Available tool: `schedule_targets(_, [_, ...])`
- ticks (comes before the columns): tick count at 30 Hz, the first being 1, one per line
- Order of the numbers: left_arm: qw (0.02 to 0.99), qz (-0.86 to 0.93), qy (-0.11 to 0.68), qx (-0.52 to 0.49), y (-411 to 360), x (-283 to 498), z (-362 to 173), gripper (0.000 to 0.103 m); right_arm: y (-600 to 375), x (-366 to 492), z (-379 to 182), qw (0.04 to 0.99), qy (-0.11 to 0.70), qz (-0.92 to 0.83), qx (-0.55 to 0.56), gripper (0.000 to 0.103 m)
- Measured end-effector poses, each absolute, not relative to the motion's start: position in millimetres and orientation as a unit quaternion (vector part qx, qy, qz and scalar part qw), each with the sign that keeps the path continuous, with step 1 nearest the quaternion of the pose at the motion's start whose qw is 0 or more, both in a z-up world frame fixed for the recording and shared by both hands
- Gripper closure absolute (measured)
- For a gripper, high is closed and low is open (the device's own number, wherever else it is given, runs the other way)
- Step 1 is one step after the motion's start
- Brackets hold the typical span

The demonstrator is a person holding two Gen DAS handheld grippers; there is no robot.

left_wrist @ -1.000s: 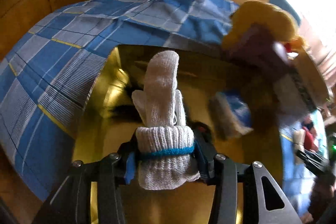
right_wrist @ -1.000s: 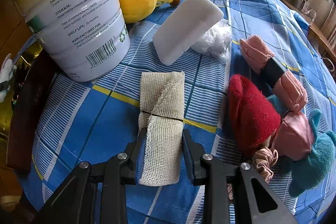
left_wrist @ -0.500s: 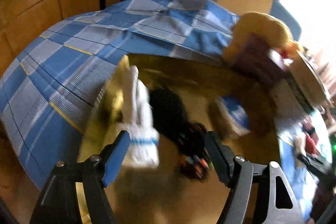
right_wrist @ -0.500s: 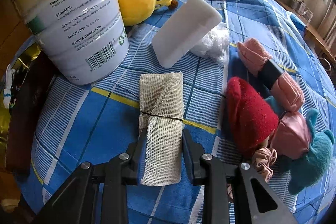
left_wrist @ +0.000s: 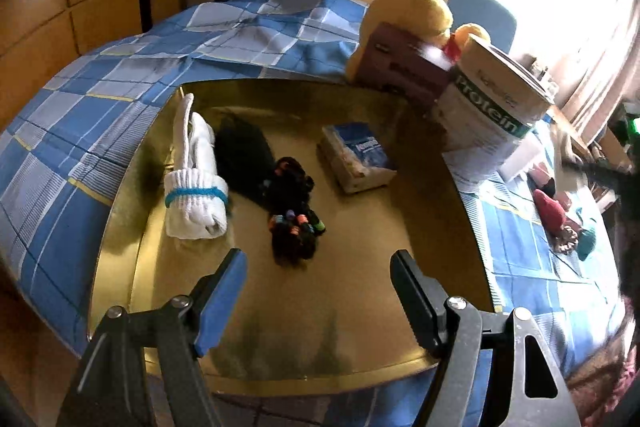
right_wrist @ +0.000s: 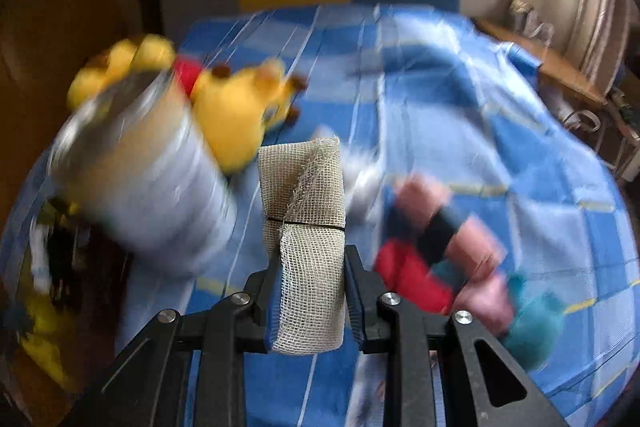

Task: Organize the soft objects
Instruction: 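Carry the glove into the gold tray and open the left tool, then carry the beige bandage roll into the gold tray and open the right tool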

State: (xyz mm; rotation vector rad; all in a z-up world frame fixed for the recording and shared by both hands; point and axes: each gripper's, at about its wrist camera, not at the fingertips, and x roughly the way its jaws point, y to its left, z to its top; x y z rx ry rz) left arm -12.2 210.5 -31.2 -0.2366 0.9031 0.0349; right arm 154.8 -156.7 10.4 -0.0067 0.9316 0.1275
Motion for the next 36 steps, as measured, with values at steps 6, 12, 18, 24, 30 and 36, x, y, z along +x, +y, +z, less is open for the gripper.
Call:
schedule_targets(6, [0.897,0.012,0.426,-0.112,208.7,-24.0,-27.4,0.028,-131.8,221.6,66.0,0.905,0.425,0.013,-0.012,0.077])
schedule_targets(12, [0.899,0.026,0.423,-0.109,212.1,-29.3,-26.4,0.028,-57.3,243.1,123.8,0.926,0.373,0.057,-0.027,0.077])
schedule_targets(18, [0.902,0.032,0.417,-0.104,212.7,-32.7,-22.3,0.028,38.8,196.9,141.8,0.914,0.344,0.209,-0.055,0.077])
schedule_targets(24, [0.902,0.041,0.416,-0.109,218.8,-36.9,-22.5,0.028,98.8,122.7,80.3,0.858,0.389,0.316,-0.109,0.077])
schedule_targets(30, [0.9,0.053,0.416,-0.12,226.4,-42.6,-24.9,0.028,107.3,88.0,15.9,0.827,0.441,0.324,-0.129,0.077])
schedule_targets(36, [0.897,0.067,0.417,-0.129,235.0,-47.2,-27.9,0.028,109.5,86.3,-25.2,0.807,0.485,0.308,-0.136,0.076])
